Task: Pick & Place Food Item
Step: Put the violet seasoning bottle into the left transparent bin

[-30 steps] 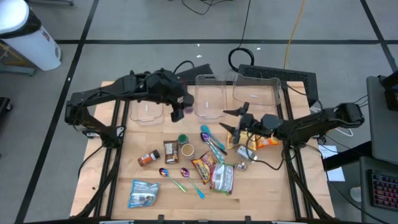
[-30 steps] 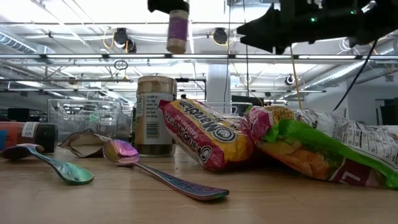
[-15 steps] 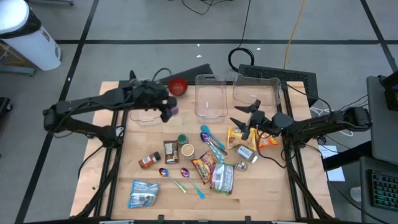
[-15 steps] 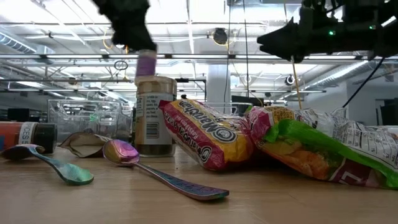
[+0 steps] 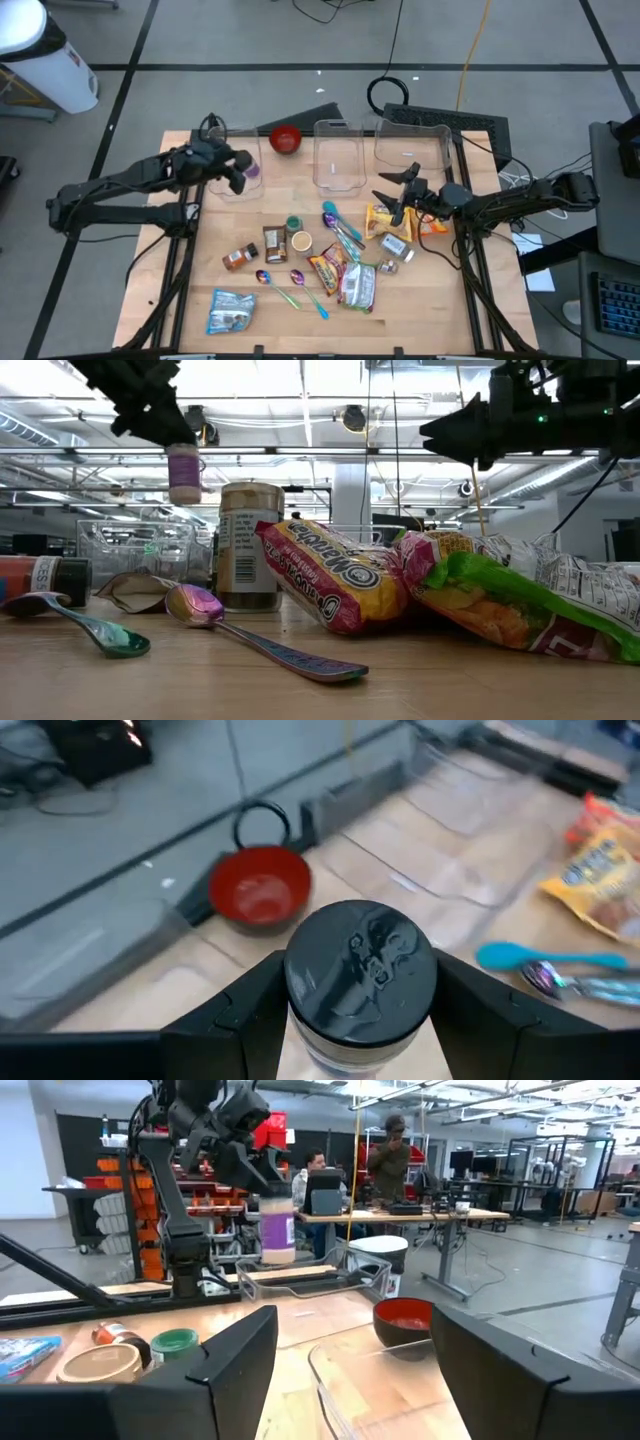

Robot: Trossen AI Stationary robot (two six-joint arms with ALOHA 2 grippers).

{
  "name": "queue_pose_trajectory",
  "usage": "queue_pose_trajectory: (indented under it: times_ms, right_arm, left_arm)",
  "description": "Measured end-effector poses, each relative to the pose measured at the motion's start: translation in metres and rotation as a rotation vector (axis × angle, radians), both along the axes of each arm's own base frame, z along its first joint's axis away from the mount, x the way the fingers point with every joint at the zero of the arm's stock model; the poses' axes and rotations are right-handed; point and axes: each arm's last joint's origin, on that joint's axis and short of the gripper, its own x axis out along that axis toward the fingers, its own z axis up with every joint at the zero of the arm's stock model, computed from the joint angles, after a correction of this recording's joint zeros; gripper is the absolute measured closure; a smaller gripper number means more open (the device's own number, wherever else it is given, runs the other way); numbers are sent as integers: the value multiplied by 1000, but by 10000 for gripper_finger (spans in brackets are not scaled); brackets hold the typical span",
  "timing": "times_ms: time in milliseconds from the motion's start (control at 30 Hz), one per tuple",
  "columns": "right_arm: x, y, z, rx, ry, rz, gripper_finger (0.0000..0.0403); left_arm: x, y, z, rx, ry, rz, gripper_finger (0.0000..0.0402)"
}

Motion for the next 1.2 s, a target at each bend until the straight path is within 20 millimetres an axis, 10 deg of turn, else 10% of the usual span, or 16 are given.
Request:
queue_pose_trajectory:
  times_ms: [1200]
  right_arm:
    - [3, -1, -7, 131, 2, 11, 149]
  left_arm:
    - [-10, 86, -94, 32, 51, 371, 193]
